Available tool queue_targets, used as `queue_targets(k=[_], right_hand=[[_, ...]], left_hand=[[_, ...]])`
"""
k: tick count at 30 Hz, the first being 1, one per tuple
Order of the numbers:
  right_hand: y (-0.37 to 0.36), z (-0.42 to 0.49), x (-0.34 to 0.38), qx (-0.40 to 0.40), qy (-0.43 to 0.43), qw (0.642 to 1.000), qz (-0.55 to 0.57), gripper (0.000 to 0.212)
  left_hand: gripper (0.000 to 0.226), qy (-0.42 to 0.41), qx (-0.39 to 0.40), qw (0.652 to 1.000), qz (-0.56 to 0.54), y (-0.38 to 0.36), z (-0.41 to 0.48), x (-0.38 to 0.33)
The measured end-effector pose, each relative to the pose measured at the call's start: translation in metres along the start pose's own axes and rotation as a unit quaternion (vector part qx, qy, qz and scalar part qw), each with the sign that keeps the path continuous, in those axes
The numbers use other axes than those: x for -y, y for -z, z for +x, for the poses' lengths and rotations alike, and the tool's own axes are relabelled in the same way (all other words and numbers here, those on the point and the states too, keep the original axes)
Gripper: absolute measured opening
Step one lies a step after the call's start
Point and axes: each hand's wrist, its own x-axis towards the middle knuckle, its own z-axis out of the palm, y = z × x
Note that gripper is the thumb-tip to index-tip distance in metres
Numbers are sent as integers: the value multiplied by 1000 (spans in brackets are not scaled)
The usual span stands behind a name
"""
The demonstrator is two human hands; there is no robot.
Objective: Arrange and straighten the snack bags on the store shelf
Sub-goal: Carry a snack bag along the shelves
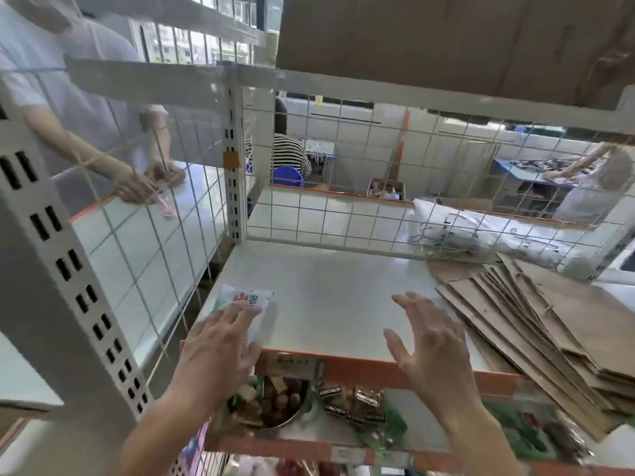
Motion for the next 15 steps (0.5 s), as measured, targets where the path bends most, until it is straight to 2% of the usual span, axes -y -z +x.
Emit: queue_targets(k=[3,8,11,15], right_hand=[[-5,10,5,-3,6,1000,15,48],[-16,14,5,26,-6,1000,5,49],[-18,15,2,32,-17,999,-1,49],[-18,15,0,37,-31,999,-3,49]], left_hand=[[52,51,23,998,42,-7,18,10],[77,126,135,982,47,-21,36,16],[85,151,151,977,25,-27,43,15],[81,168,155,973,16,-27,45,11]])
